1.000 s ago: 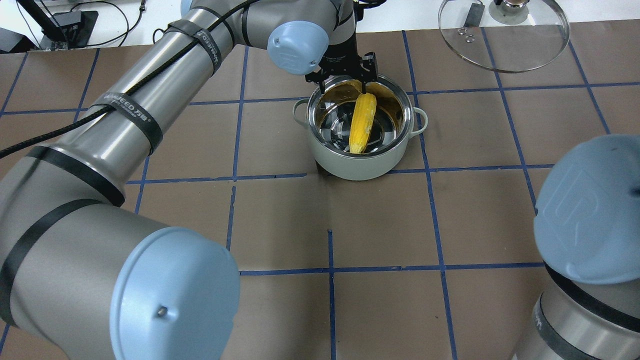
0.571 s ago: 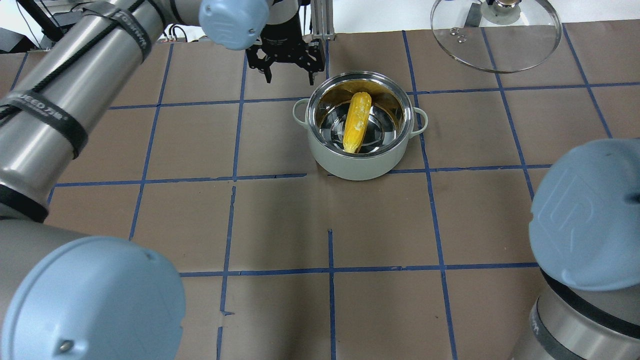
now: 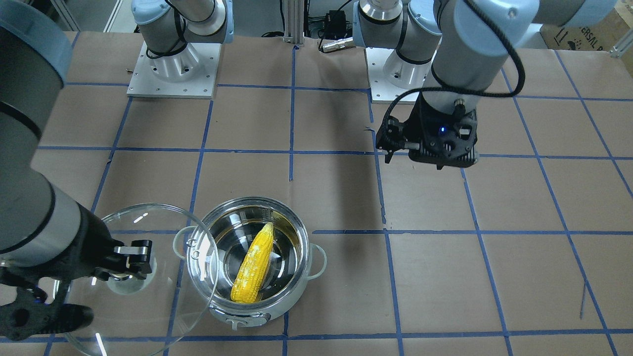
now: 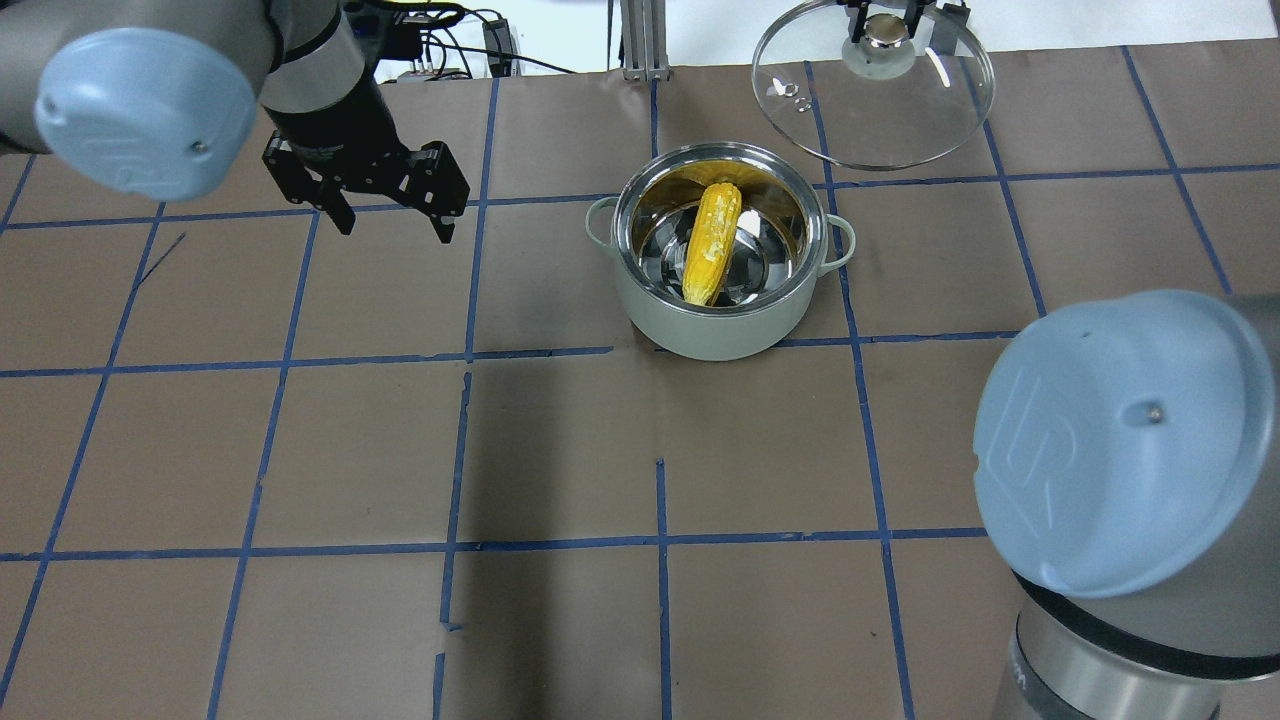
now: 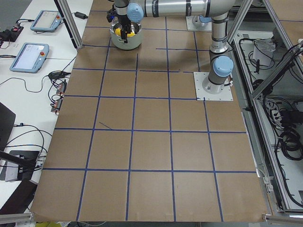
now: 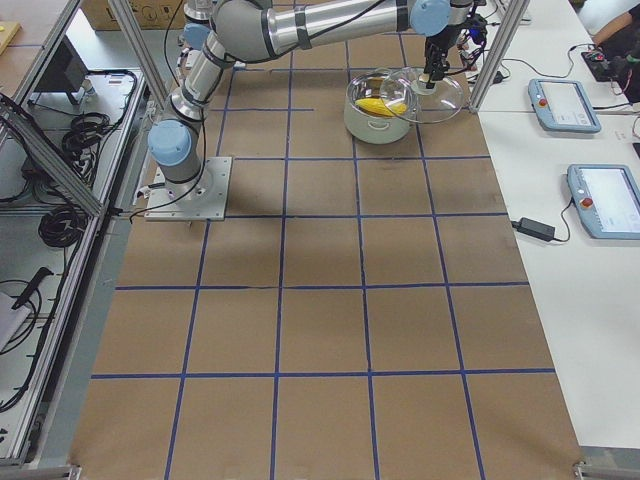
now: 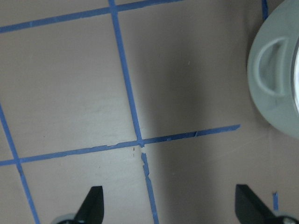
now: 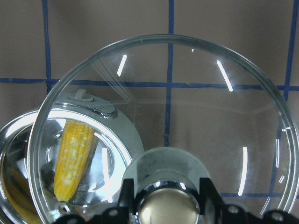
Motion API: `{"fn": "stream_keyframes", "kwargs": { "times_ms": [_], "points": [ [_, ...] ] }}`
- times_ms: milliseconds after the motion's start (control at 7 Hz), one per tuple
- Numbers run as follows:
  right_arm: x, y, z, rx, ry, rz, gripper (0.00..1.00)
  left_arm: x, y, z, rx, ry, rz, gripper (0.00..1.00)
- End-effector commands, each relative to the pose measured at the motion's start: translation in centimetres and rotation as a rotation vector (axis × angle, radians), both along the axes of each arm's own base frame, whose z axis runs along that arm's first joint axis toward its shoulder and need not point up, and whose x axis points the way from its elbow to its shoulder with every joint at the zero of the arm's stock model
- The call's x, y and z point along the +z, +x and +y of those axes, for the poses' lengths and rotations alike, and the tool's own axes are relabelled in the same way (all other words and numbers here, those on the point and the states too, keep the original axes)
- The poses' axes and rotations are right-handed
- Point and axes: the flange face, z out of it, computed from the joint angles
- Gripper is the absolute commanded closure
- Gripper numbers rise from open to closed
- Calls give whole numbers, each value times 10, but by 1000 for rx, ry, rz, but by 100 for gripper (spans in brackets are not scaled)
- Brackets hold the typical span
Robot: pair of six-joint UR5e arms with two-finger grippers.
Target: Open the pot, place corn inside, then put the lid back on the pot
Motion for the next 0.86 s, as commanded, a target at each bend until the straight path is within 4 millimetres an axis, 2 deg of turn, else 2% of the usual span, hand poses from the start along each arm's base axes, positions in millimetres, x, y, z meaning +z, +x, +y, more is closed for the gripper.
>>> {"fn": "stream_keyframes", "kwargs": {
  "times_ms": [0, 143, 286, 429, 571, 714],
  "points": [
    [-18, 41, -1, -14, 4, 4, 94, 41, 6, 37, 5, -21, -12, 0],
    [-27, 59, 0, -13, 6, 13, 94, 55, 14, 43, 5, -6, -90, 0],
    [-33, 75, 5, -2, 17, 19, 95, 52, 13, 44, 1, -4, -62, 0],
    [-37, 77, 12, 3, 30, 21, 95, 64, 16, 35, 28, -50, 34, 0],
    [-36, 81, 16, 7, 33, 22, 95, 62, 31, 32, 51, -47, 43, 0],
    [-40, 89, 20, 18, 45, 24, 96, 59, 32, 32, 53, -40, 41, 0]
  ]
}}
